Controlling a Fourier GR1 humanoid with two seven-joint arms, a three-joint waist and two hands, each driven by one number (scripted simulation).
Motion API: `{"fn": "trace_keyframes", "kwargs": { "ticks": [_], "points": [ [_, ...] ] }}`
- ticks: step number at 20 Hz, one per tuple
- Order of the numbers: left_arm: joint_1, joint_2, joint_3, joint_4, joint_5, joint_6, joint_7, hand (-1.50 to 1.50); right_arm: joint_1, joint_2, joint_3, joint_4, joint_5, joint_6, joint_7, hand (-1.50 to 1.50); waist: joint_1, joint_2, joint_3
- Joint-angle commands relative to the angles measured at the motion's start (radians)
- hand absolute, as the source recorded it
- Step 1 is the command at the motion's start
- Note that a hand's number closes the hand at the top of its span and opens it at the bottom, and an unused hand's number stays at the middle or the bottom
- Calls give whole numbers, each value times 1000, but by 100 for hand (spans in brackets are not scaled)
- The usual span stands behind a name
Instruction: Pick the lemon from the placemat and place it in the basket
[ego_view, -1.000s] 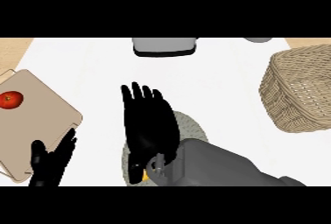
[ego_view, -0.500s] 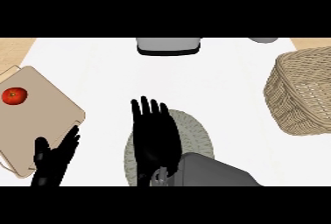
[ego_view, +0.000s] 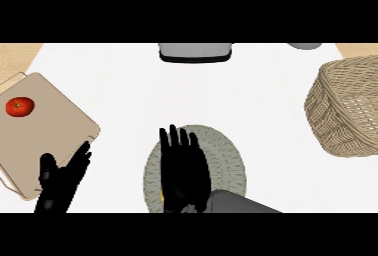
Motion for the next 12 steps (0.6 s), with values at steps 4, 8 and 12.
{"fn": "trace_keyframes", "kwargs": {
  "ticks": [4,8,12],
  "points": [
    [4,10,33,14,26,-36,27,0,58,24,28,53,96,-59,153,-150,7,7,-7],
    [8,-47,-18,42,-35,-4,-1,0,29,24,72,85,66,-108,164,-150,19,8,-7],
    [-6,-35,17,87,-23,-44,-29,0,74,24,35,62,108,-80,128,-150,8,8,-7]
  ]
}}
